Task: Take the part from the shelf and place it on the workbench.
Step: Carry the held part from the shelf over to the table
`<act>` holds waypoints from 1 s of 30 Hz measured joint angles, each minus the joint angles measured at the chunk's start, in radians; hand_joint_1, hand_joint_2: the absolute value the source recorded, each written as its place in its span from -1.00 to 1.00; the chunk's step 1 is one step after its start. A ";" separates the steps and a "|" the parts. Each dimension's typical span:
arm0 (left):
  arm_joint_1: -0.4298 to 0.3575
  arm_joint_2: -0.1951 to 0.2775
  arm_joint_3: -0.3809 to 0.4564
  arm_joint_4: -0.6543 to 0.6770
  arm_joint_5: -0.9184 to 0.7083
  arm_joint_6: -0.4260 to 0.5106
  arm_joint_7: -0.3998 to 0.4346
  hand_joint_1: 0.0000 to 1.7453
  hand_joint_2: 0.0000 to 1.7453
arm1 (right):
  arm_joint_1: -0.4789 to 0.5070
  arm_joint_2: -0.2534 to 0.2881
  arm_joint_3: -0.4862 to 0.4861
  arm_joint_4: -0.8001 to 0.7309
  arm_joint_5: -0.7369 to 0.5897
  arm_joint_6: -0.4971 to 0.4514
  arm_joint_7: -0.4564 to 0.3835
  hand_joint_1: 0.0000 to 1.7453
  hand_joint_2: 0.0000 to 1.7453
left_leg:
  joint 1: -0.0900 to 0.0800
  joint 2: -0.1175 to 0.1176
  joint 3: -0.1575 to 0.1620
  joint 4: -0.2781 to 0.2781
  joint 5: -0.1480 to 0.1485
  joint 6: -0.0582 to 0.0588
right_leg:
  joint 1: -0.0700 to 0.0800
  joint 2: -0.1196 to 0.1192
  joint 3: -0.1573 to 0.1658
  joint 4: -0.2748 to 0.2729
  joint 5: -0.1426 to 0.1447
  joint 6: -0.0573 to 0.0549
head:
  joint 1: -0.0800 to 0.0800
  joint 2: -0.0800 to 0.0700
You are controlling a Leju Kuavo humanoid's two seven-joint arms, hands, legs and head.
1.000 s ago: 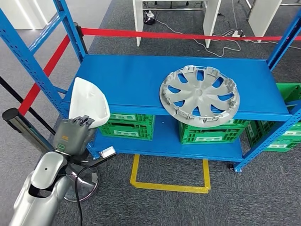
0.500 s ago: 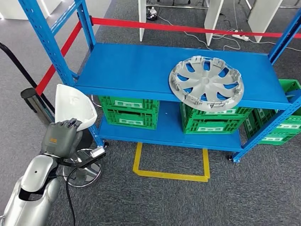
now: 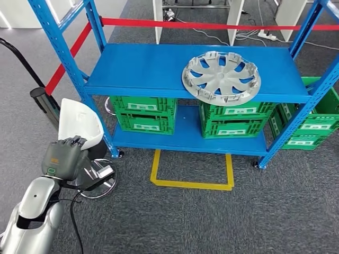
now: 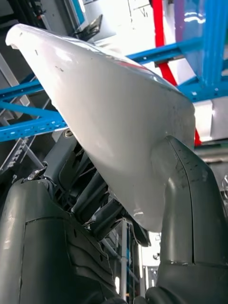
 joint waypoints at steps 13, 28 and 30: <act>0.006 -0.014 0.043 -0.004 0.007 -0.009 -0.009 1.00 1.00 | 0.003 0.000 0.001 0.001 0.010 -0.011 0.000 -1.00 -1.00 | -0.004 0.004 0.198 -0.286 0.102 0.060 | -0.003 0.007 -0.148 0.114 -0.020 0.050 | 0.001 0.000; 0.030 -0.038 0.096 -0.016 0.035 -0.025 -0.022 1.00 1.00 | 0.000 -0.003 0.011 0.008 0.016 -0.021 0.000 -1.00 -1.00 | -0.015 -0.001 0.023 -0.215 0.173 0.021 | 0.003 0.001 0.087 -0.026 -0.055 0.003 | 0.003 0.000; 0.032 -0.039 0.101 -0.016 0.035 -0.025 -0.023 1.00 1.00 | 0.000 -0.003 0.011 0.008 0.017 -0.021 0.000 -1.00 -1.00 | -0.007 -0.002 -0.001 -0.086 0.062 0.009 | 0.005 -0.002 0.056 -0.017 -0.031 -0.004 | 0.001 0.000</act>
